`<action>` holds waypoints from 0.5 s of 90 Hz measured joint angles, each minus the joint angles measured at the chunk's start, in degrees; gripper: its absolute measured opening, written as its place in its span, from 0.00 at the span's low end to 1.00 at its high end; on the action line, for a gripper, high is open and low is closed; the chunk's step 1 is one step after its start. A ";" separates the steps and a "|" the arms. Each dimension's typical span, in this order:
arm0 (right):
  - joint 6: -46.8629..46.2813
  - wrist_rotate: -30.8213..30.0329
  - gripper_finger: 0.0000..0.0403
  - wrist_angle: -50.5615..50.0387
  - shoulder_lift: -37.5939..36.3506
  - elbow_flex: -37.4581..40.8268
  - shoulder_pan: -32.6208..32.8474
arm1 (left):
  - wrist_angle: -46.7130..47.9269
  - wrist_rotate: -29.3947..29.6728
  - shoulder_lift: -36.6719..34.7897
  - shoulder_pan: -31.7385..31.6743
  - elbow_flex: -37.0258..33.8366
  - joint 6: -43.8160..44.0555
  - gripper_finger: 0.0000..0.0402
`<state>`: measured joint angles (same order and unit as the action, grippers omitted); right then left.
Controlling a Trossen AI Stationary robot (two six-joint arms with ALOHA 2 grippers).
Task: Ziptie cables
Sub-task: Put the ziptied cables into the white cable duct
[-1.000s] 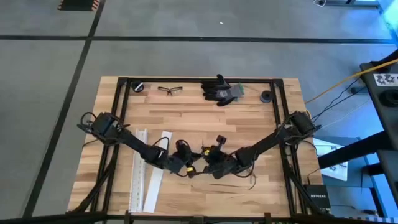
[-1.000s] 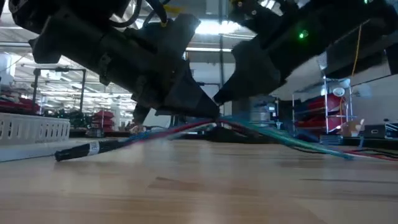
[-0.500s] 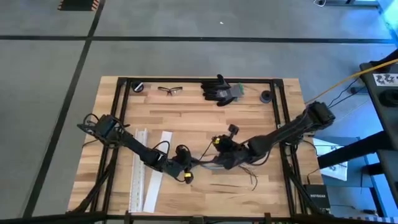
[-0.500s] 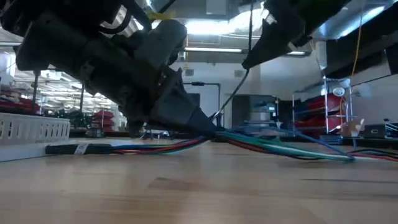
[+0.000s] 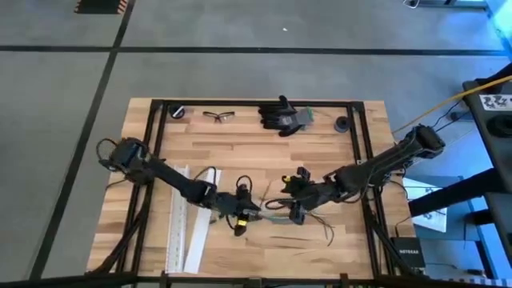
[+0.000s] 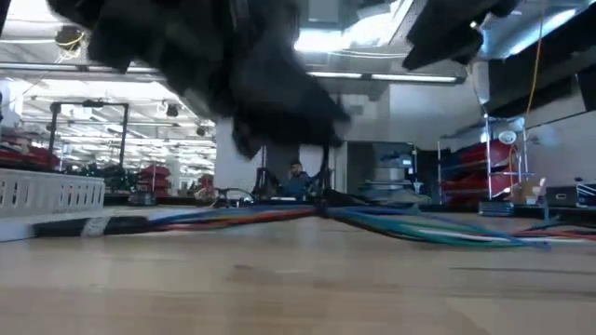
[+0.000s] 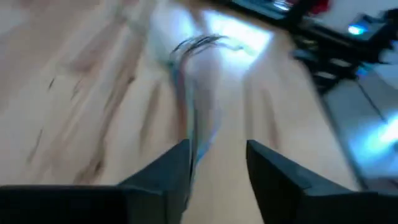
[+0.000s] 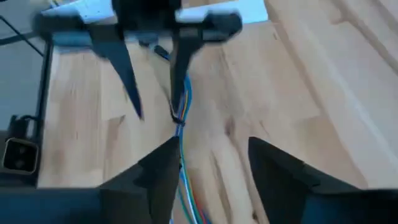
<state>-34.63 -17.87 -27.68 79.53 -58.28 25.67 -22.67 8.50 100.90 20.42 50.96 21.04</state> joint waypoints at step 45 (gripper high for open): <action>-5.12 -13.84 0.47 0.61 7.87 -0.03 7.00 | 14.97 0.19 -0.22 0.52 1.18 -19.40 0.44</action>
<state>-39.75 -31.71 -27.07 87.40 -58.31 32.67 -7.70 8.69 100.68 20.93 52.14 1.64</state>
